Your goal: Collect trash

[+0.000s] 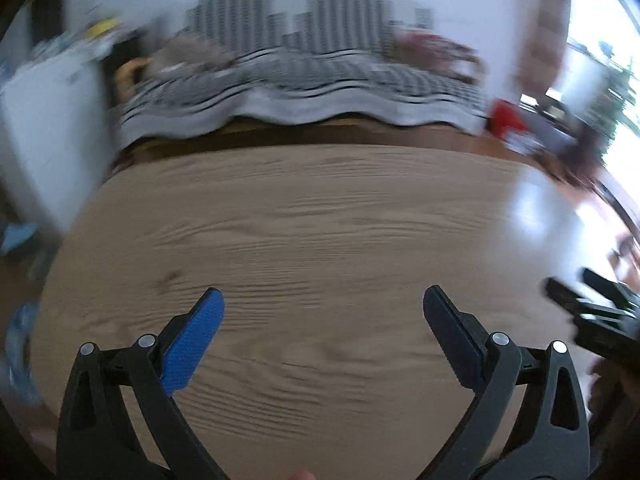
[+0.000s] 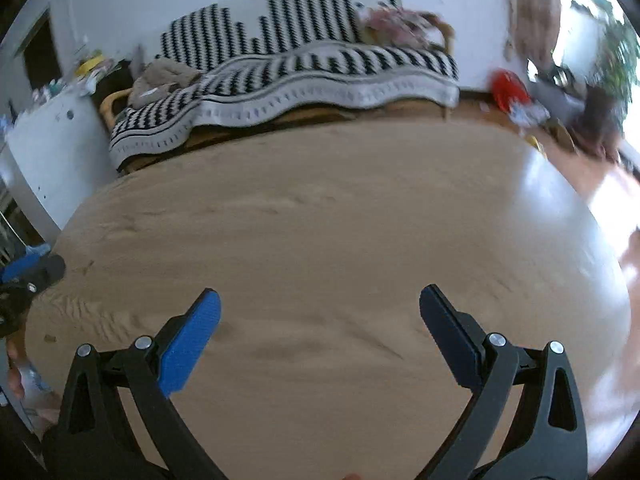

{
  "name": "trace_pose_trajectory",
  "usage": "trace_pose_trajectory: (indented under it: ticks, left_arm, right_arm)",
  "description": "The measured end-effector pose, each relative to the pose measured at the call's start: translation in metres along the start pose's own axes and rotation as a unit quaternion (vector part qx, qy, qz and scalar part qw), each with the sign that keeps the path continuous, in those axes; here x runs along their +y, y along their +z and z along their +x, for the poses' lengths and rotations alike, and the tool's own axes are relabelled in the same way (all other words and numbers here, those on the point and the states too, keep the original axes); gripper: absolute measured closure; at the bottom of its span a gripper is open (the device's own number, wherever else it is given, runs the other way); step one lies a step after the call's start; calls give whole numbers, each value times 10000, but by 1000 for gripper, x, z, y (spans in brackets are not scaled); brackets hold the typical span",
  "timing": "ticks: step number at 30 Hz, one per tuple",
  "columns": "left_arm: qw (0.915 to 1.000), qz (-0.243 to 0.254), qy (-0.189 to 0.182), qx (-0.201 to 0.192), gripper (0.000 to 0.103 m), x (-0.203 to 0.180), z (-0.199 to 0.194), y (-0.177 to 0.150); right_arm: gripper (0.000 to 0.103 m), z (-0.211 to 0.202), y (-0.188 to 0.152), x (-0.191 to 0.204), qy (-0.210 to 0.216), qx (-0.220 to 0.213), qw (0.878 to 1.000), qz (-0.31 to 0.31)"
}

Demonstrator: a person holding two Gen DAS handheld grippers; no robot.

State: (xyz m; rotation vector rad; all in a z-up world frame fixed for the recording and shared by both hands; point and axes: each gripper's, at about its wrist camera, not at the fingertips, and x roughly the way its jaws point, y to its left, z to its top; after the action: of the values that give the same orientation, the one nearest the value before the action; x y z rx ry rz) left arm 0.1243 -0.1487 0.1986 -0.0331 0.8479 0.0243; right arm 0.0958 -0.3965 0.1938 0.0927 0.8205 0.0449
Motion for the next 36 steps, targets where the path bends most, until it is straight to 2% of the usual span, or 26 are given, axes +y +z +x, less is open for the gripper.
trace_pose_trajectory:
  ticks: [3, 5, 8, 9, 10, 11, 13, 15, 18, 21, 26, 36]
  left_arm:
    - [9986, -311, 409, 126, 6, 33, 27, -2]
    - [9980, -351, 506, 172, 6, 48, 44, -7]
    - [9962, -341, 797, -85, 6, 60, 58, -23]
    - [9963, -321, 800, -6, 6, 63, 67, -28]
    - [9973, -253, 635, 273, 6, 68, 77, -24]
    - [9976, -218, 602, 278, 6, 69, 80, -20]
    - [9970, -143, 763, 43, 6, 71, 79, -10]
    - [9968, -208, 772, -2, 6, 77, 82, -7]
    - [9970, -335, 691, 60, 6, 80, 89, -7]
    - [9971, -161, 734, 95, 6, 76, 92, -7]
    - [9969, -224, 729, 191, 6, 72, 92, -11]
    - [9968, -73, 759, 219, 6, 53, 94, -10]
  right_arm:
    - [7, 25, -1, 43, 67, -5, 9999, -76]
    - [7, 34, -13, 66, 123, -44, 9997, -193]
    - [7, 45, -32, 85, 77, -104, 9990, -431]
    - [7, 48, -37, 90, 65, -75, 9985, -546]
    - [7, 52, -36, 93, 52, -28, 9981, -609]
    - [7, 54, -34, 95, 44, -87, 9979, -642]
    - [7, 57, -31, 94, 14, -260, 9979, -591]
    - [7, 61, -29, 90, -11, -230, 9982, -556]
    - [7, 75, -26, 85, -79, 16, 9987, -501]
    - [7, 81, -26, 77, 14, 214, 9992, -343]
    - [7, 81, -29, 64, -96, 256, 9990, -357]
    - [7, 86, -36, 53, 72, 469, 9981, -397]
